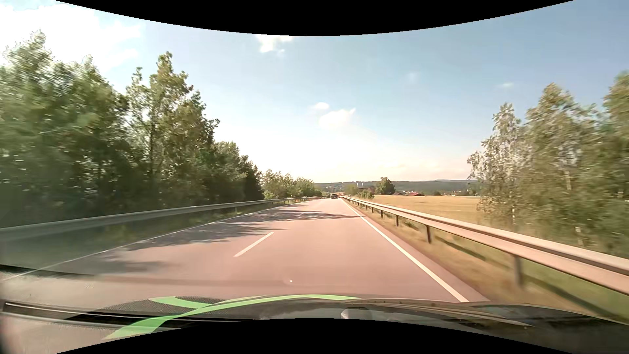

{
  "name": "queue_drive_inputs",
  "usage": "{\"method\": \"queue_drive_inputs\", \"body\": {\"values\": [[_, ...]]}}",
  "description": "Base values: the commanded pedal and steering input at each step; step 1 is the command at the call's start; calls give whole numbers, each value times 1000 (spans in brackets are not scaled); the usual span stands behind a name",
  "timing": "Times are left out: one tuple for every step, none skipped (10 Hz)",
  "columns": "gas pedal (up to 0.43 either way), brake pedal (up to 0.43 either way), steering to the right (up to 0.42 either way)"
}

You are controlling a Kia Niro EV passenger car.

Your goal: Follow the waypoints while adhering to traffic rules and regulations

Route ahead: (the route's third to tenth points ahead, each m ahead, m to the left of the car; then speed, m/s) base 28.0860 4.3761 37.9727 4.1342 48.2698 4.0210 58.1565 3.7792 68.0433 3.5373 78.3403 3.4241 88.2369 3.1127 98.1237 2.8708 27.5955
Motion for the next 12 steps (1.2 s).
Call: {"method": "queue_drive_inputs", "body": {"values": [[118, 0, 0], [118, 0, 0], [118, 0, 0], [118, 0, 0], [118, 0, 0], [130, 0, 0], [130, 0, 0], [130, 0, 0], [130, 0, 0], [130, 0, 0], [138, 0, 0], [138, 0, 0]]}}
